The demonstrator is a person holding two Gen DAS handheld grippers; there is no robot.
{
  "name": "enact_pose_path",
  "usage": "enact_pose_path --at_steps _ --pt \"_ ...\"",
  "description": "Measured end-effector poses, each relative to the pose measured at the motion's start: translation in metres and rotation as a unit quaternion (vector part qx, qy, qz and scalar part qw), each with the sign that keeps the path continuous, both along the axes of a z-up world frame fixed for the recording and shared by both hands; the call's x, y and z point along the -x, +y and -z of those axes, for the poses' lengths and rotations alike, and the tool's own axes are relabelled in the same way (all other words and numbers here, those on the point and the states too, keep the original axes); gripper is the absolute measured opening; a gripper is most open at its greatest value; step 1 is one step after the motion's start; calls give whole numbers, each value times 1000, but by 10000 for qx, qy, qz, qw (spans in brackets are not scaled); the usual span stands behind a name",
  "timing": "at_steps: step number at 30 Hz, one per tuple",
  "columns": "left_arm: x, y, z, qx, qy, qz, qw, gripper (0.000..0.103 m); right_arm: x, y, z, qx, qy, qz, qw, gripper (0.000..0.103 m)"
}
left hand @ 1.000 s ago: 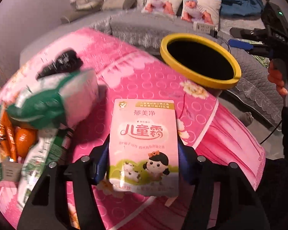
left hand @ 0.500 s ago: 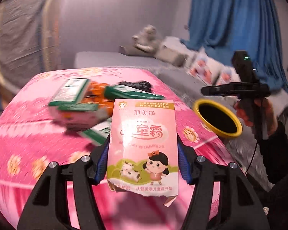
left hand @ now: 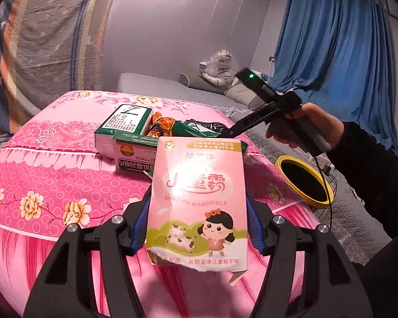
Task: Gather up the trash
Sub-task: 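Grasp the pink tissue pack with the left tool while the right tool grasps the green-white pouch, then carry the pink pack and green-white pouch with both tools over the bin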
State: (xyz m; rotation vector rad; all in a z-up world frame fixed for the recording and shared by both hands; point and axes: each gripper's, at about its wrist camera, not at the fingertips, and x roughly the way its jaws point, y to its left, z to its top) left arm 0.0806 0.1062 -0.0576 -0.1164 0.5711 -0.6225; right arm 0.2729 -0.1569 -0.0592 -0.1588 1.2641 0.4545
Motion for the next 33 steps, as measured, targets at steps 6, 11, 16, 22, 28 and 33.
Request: enact_pose_path --at_steps 6,11,16,22,28,33 --pt "-8 4 6 54 107 -45 9999 59 -14 23 22 280 170 -122 9994 91" --pt "-7 4 3 14 81 -118 9999 59 -17 28 31 311 137 25 9994 79" --pt "-2 0 -4 -103 6 -203 9997 59 -6 16 19 -18 -61 120 9999 47" --pt "5 -13 -20 -386 -325 -758 9958 59 24 -7 -9 -808 -321 253 9959 42" --pt "3 -34 -42 -662 -502 -1410 9865 59 79 -38 -57 -1759 -859 434 9797 42" --pt "8 -51 -58 -590 -634 -1590 9835 59 128 -54 -75 -2212 -1097 532 9676 42"
